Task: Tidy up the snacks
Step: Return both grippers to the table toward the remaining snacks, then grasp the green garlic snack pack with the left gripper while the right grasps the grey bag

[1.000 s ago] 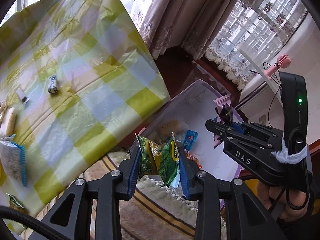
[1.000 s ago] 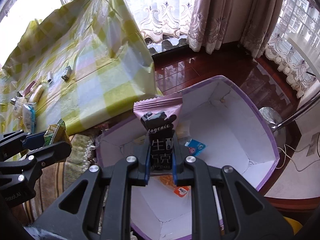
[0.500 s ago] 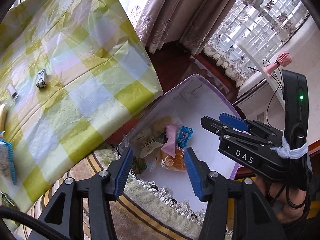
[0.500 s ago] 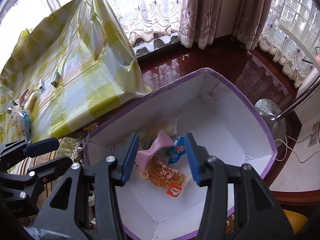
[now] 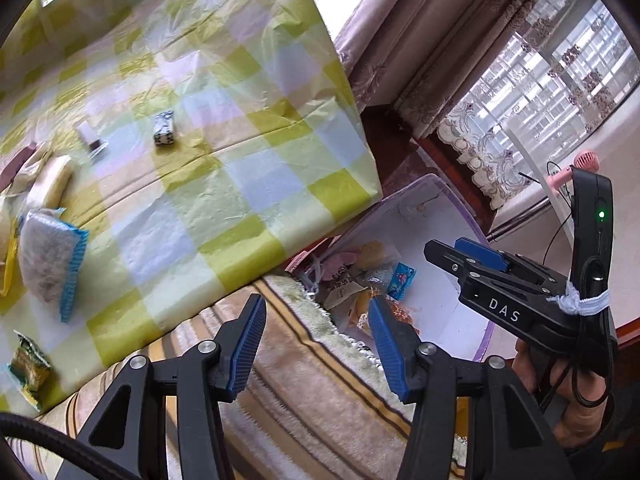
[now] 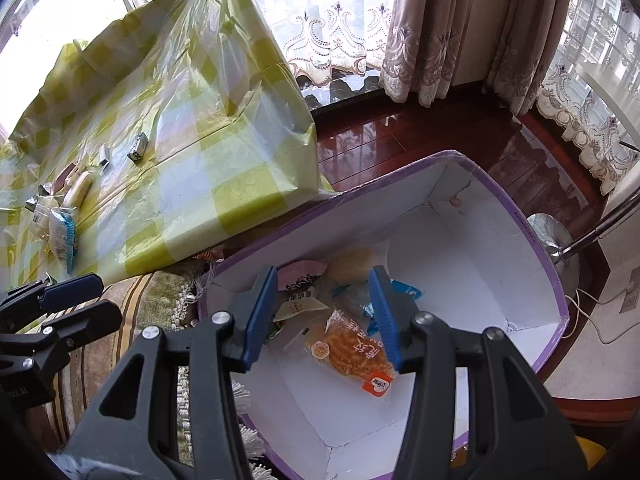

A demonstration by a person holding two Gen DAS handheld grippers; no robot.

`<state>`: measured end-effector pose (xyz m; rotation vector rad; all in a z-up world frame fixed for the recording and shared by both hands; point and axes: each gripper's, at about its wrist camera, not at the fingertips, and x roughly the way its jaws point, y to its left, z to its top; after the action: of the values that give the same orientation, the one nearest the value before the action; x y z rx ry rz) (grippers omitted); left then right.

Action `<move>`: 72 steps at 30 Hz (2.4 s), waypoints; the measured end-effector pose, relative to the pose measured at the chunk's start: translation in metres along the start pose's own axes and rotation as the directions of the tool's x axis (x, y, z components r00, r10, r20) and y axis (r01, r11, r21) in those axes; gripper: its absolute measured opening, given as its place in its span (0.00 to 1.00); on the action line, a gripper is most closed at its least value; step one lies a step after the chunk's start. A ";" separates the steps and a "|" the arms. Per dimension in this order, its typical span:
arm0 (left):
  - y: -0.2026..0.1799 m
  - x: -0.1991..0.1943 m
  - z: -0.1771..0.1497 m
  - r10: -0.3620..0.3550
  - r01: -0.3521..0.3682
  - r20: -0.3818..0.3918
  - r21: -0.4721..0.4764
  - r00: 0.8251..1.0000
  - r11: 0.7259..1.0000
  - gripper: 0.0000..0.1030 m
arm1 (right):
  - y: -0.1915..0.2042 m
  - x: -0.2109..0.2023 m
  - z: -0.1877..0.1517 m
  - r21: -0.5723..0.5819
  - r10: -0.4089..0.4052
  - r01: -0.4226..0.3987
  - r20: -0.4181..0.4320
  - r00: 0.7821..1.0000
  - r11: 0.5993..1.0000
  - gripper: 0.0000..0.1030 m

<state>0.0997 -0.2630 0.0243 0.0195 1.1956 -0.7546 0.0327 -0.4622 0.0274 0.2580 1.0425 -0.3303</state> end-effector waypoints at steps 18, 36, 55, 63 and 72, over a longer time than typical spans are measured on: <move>0.125 -0.075 -0.045 0.128 -0.099 0.086 -0.286 0.988 0.953 0.53 | 0.084 0.004 0.004 -0.156 0.130 -0.132 -0.029 0.991 0.979 0.60; 0.167 -0.070 -0.046 0.321 -0.321 -0.015 0.009 0.947 0.947 0.61 | 0.183 0.009 0.002 -0.378 0.155 -0.170 -0.070 0.985 0.910 0.80; 0.183 -0.041 -0.039 0.289 -0.279 -0.069 0.120 0.955 0.953 0.37 | 0.271 0.027 0.005 -0.559 0.152 -0.171 -0.081 0.985 0.811 0.85; 0.207 -0.057 -0.041 0.304 -0.305 -0.037 -0.006 0.952 0.952 0.33 | 0.305 0.036 0.007 -0.607 0.153 -0.165 -0.072 0.986 0.777 0.87; 0.239 -0.082 -0.050 0.284 -0.280 0.005 -0.145 0.959 0.949 0.32 | 0.327 0.060 0.009 -0.630 0.119 -0.155 -0.101 0.988 0.761 0.87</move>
<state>0.1739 -0.0195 -0.0147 0.0612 1.1890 -0.4157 0.1939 -0.1731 -0.0036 -0.2770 1.1247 0.1805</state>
